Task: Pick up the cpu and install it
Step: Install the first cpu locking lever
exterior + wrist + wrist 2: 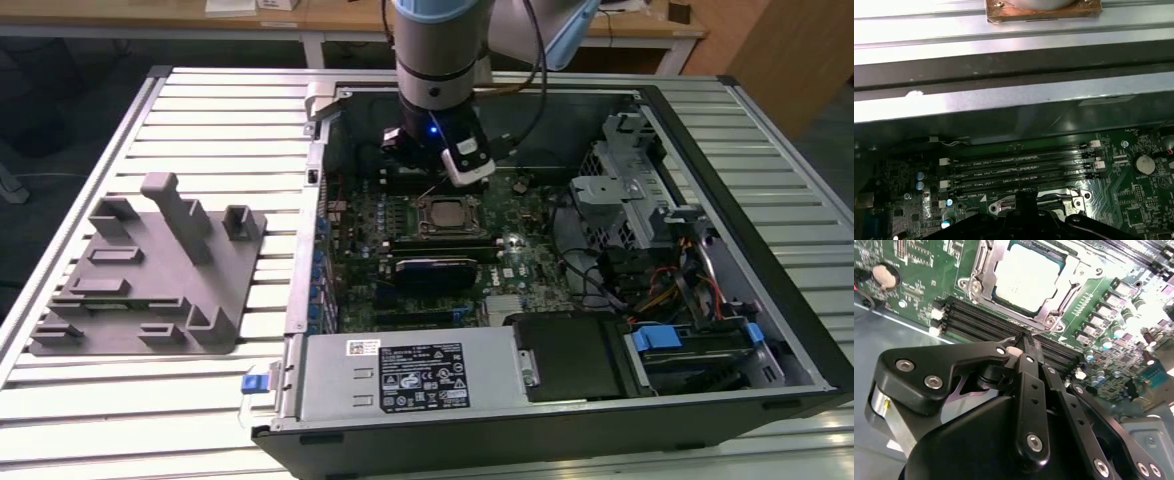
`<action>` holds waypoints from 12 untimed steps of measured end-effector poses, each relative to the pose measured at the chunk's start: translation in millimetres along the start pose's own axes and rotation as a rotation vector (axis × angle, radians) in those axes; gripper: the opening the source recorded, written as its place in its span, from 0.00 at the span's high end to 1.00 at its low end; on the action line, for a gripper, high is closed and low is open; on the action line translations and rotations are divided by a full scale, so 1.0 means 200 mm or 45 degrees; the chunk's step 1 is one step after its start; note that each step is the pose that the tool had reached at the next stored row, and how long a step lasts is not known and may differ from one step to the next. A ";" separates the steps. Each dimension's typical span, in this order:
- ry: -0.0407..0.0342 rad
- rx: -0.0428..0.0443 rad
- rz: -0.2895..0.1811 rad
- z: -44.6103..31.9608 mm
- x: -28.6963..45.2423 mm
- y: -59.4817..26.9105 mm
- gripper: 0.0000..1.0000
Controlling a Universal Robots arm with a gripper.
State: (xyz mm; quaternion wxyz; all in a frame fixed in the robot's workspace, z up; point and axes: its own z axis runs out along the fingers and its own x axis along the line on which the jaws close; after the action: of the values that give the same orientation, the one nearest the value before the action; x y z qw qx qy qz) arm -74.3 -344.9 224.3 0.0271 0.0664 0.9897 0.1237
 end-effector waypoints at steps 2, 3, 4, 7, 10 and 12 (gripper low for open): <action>-0.0074 0.001 0.028 0.005 0.000 -0.001 0.89; -0.0107 0.002 0.041 0.007 0.000 -0.002 0.89; -0.0140 0.002 0.054 0.009 0.000 -0.002 0.89; -0.0239 0.004 0.092 0.014 0.000 -0.003 0.89; -0.0348 0.004 0.121 0.021 0.000 -0.005 0.89; -0.0436 0.004 0.135 0.027 0.000 -0.006 0.89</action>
State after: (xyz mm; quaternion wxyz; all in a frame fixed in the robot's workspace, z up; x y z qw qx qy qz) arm -74.1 -344.8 218.7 0.0373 0.1210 0.9844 0.1224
